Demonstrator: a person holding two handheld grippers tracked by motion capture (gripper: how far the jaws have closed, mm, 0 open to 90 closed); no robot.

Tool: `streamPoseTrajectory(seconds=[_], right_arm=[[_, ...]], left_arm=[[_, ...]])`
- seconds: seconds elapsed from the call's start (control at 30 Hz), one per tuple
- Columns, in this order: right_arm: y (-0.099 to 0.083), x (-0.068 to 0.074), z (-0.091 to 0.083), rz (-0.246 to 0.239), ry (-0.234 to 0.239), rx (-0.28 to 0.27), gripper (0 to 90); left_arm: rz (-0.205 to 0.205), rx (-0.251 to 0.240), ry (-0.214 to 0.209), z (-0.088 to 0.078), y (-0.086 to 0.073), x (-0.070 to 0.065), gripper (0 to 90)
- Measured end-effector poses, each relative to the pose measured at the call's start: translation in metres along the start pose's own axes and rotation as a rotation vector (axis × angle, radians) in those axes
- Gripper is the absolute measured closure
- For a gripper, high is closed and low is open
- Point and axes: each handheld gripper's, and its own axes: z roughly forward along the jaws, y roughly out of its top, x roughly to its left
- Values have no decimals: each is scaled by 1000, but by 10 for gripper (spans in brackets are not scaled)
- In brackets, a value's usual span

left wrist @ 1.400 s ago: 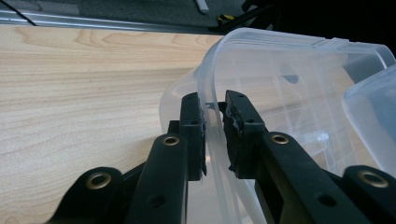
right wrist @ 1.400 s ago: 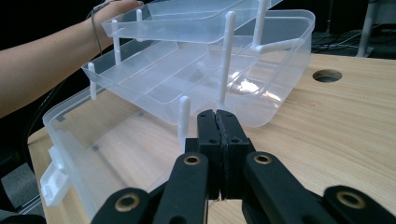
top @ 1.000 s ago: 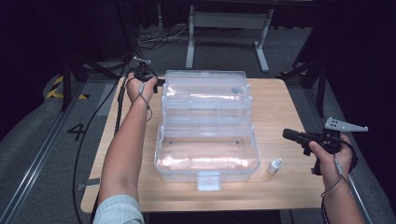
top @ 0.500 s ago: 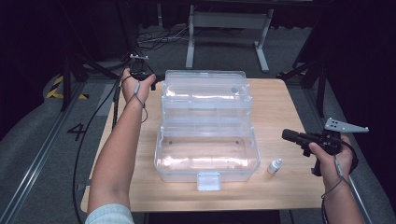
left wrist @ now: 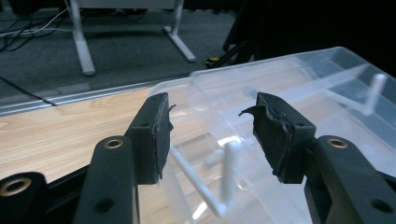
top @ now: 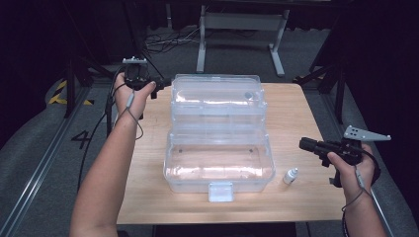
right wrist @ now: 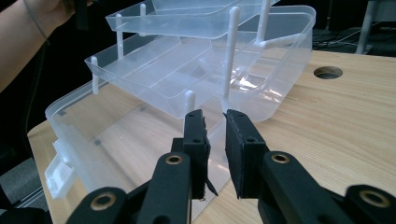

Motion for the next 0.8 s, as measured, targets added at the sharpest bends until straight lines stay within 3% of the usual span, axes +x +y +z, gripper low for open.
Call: streamPoseTrajectory(seconds=[0.2,0.43,0.7,0.8], right_arm=[[0,-4,-1,4,-5,9,755],[-2,-6,-1,10,-8,26,713],[0,-7,-4,7,-13,46,690],[-1,-9,-4,4,-18,60,687]], left_arm=[[58,4,-35,-23,-10,-18,450],[79,11,-99,-44,-28,-33,441],[106,25,-131,-63,-48,-48,435],[133,30,-120,-68,-56,-55,431]])
